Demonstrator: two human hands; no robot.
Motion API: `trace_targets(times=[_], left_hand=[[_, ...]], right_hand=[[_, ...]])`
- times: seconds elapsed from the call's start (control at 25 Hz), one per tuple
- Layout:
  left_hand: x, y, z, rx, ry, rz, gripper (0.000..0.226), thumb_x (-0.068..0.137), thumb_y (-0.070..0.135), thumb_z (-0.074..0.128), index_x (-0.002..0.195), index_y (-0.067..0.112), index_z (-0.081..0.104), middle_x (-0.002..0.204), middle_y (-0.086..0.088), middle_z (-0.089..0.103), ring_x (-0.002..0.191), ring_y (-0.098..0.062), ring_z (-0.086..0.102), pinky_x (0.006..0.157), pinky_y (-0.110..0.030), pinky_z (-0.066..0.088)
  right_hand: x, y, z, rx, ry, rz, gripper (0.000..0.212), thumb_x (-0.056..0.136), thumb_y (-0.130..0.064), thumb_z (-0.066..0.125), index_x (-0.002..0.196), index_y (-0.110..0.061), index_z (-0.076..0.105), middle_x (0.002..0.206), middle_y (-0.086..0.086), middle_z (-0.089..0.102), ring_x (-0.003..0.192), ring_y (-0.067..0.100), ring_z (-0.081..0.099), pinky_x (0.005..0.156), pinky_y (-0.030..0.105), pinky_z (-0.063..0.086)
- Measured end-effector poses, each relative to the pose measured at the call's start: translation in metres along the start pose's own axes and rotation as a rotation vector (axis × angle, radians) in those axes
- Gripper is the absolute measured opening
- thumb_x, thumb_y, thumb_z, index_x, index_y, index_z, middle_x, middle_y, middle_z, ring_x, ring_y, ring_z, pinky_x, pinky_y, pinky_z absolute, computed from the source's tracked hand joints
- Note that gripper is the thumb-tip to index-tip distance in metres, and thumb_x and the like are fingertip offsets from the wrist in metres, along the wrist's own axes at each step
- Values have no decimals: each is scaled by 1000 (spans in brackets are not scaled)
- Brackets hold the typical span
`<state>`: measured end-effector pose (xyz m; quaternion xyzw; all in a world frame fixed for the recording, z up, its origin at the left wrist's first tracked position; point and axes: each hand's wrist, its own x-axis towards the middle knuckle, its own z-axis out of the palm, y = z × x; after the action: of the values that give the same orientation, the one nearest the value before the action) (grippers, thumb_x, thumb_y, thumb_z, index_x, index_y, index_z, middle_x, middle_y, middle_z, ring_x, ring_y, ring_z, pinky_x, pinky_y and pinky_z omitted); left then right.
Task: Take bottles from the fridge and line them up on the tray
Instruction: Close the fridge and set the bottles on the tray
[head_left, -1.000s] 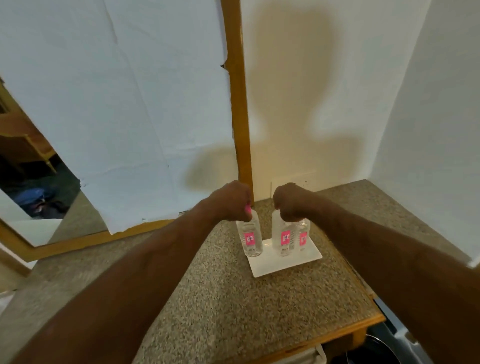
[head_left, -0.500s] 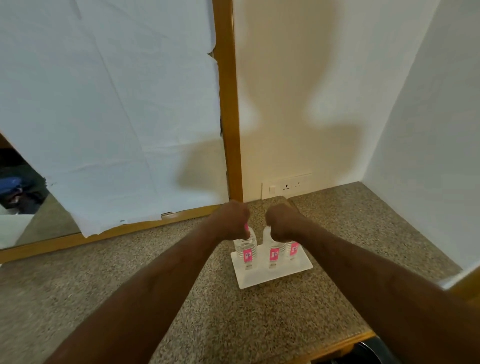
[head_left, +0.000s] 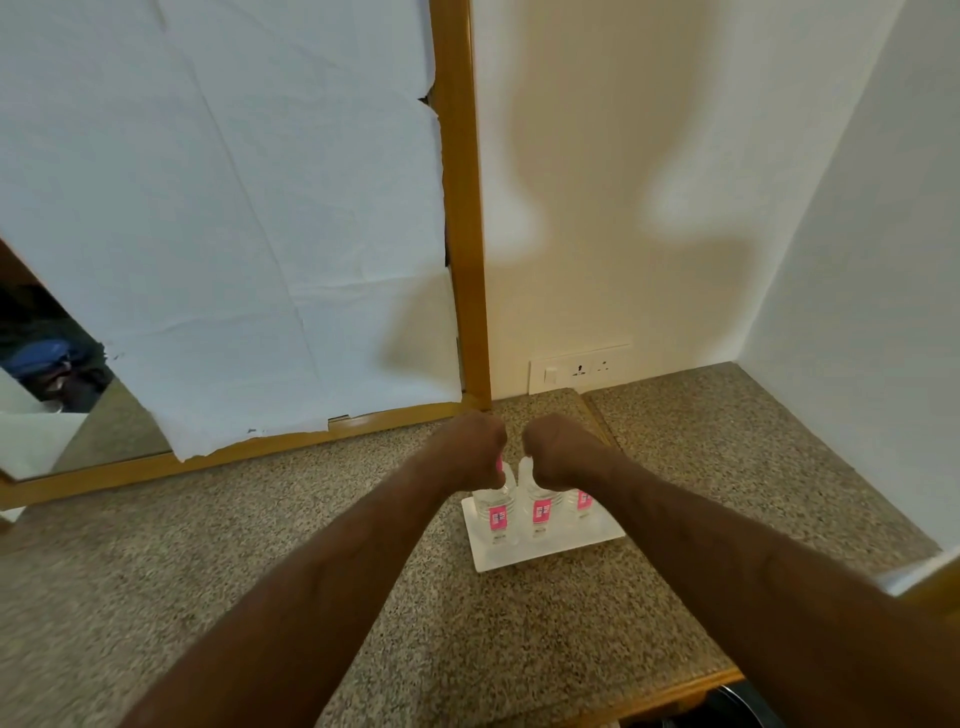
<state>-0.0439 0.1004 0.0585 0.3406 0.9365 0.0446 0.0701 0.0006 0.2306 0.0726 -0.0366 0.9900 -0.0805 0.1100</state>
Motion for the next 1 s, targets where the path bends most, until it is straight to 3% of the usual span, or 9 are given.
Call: trace_targets(times=[0.16,0.28,0.4,0.52,0.68,0.84,1.0], left_hand=[[3,2,3,5,2,-7,21,73,12,75,61,14,58,52,7,49,48,-6,49,44,-17,38],[7,4,6,16,20,14,9,74,15,75,74,10,68,59,3,57,57,-12,59,50,-22,49],[12,4,7,37,23,30,11,73,17,75,75,9,68,59,3,57,58,-14,60,53,-24,51],[15,3,7,55,12,38,11,73,17,76,73,10,67,54,7,48,57,-14,58,52,-24,47],[18,2,5,72,-11,44,9,75,17,74,77,10,68,62,1,60,62,-15,61,54,-25,51],[19,1,3,64,-40,42,21,75,18,73,63,16,57,54,6,51,54,-11,54,48,-21,41],[21,1,4,52,-44,47,11,76,21,73,72,14,65,54,9,49,53,-8,52,45,-19,37]], right_hand=[[2,3,5,35,6,16,13,80,5,60,91,3,66,62,2,46,68,21,52,61,27,41],[5,5,10,80,-11,35,18,80,5,61,98,1,66,84,12,63,78,24,59,69,29,48],[9,8,13,97,-19,33,22,80,5,61,101,-1,66,98,15,68,90,26,63,78,32,52],[14,11,12,90,-27,32,24,79,4,62,103,-2,66,99,15,68,89,26,64,75,30,51],[19,12,11,34,-46,21,25,78,2,65,102,-5,66,96,12,68,81,23,60,70,29,49],[24,16,11,-16,-55,2,31,76,0,66,106,-7,66,97,10,69,86,24,63,75,33,55],[27,19,10,-43,-82,-21,34,76,0,67,109,-7,65,102,10,68,91,25,63,82,36,56]])
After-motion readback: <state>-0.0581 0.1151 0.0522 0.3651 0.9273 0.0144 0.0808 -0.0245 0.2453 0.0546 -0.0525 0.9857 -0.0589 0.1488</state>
